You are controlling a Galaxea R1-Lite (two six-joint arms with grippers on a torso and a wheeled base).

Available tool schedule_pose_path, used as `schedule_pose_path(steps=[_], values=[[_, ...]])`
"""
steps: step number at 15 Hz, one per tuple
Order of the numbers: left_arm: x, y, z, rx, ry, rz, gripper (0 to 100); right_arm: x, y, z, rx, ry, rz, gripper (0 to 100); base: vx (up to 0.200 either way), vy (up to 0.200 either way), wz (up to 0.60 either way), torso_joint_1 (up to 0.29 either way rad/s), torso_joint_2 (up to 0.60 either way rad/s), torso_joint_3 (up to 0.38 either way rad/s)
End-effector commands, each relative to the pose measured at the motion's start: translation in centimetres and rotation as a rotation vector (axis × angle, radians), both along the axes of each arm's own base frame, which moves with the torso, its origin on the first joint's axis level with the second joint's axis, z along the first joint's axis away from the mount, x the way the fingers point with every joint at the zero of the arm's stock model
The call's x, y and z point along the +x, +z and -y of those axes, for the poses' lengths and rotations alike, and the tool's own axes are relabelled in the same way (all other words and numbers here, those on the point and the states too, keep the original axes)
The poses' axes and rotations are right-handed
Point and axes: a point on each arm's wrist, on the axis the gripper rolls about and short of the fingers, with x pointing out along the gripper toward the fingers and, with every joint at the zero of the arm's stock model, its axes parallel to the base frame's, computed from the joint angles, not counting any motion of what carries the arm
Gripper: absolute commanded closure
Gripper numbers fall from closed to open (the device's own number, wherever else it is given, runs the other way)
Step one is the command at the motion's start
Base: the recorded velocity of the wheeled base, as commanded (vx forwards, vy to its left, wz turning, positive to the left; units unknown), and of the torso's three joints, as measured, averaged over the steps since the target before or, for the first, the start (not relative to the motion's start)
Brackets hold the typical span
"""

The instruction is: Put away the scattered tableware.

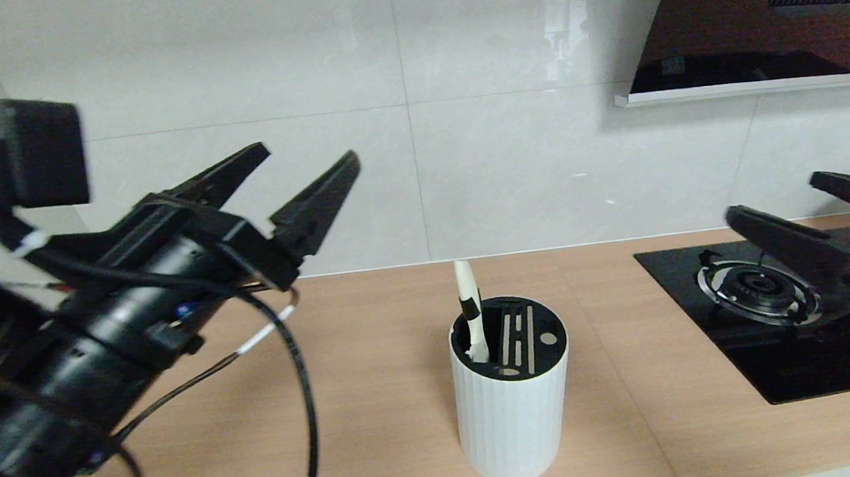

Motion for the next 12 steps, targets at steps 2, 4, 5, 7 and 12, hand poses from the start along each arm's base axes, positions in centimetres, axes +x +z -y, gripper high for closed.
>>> schedule_pose_path(steps=[2,4,5,7,12], values=[[-11.0,-1.9,-8.4,-0.050,0.121,-0.058,0,-6.8,-2.1,7.0,0.053,-0.332,0.162,0,0.000,0.000,0.00,0.000,0.00,0.000],[-15.1,-3.5,-10.3,-0.066,0.158,-0.139,0,-11.3,-2.5,8.3,0.087,-0.343,0.241,0,0.000,0.000,0.00,0.000,0.00,0.000],[-16.6,-4.4,-11.0,-0.072,0.182,-0.171,0,-13.1,-2.9,8.7,0.082,-0.343,0.245,0,0.000,0.000,0.00,0.000,0.00,0.000],[-19.5,-6.1,-11.7,-0.083,0.173,-0.192,0,-16.5,-4.1,9.6,0.061,-0.341,0.206,0,0.000,0.000,0.00,0.000,0.00,0.000],[-22.1,-9.3,-11.6,-0.066,0.288,-0.173,0,-17.9,-6.0,9.2,0.027,-0.431,0.151,0,0.000,0.000,0.00,0.000,0.00,0.000]])
